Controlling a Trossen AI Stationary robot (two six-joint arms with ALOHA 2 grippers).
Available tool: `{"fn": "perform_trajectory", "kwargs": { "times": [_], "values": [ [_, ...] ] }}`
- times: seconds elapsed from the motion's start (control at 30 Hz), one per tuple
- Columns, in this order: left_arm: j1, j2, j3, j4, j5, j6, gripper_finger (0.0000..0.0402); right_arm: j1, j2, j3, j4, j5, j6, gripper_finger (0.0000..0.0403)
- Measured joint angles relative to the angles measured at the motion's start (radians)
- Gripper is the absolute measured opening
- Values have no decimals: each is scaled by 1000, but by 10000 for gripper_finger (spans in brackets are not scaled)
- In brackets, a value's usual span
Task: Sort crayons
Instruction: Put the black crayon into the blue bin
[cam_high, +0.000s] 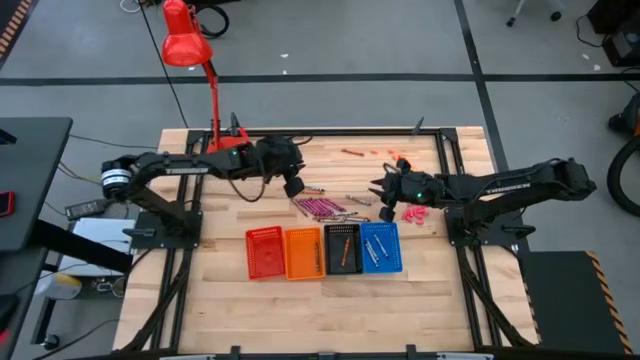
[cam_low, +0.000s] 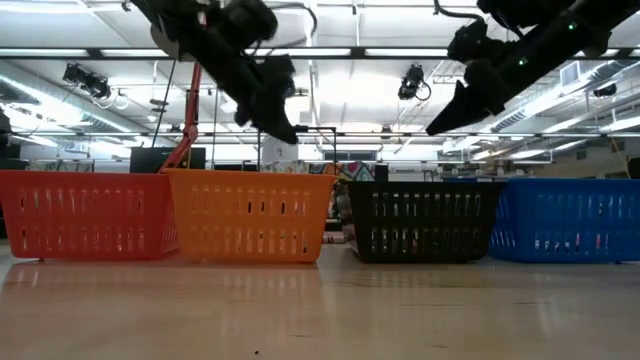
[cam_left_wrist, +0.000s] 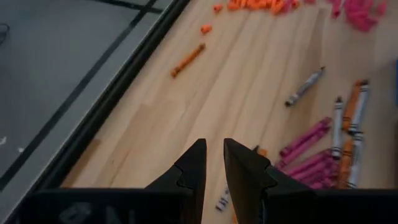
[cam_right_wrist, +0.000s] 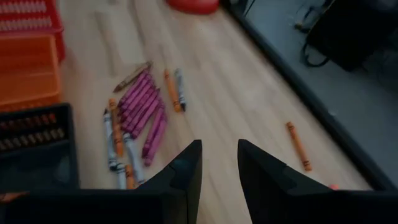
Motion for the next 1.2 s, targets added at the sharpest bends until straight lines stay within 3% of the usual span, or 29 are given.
{"fn": "perform_trajectory", "kwargs": {
  "times": [0.17,0.4,0.53,0.77,1.2],
  "values": [
    [32,65,0,14,29,43,68,-41,-54,0,14,-45,-53,106],
    [55,174,0,97,190,27,68,-106,-13,-114,331,-188,-107,106],
    [44,217,-1,91,237,27,68,-133,3,-129,350,-209,-125,106],
    [28,271,-1,103,237,64,68,-164,7,-129,382,-334,-169,107],
    [36,372,-1,122,207,118,78,-184,8,-129,373,-389,-166,107]
  ]
}}
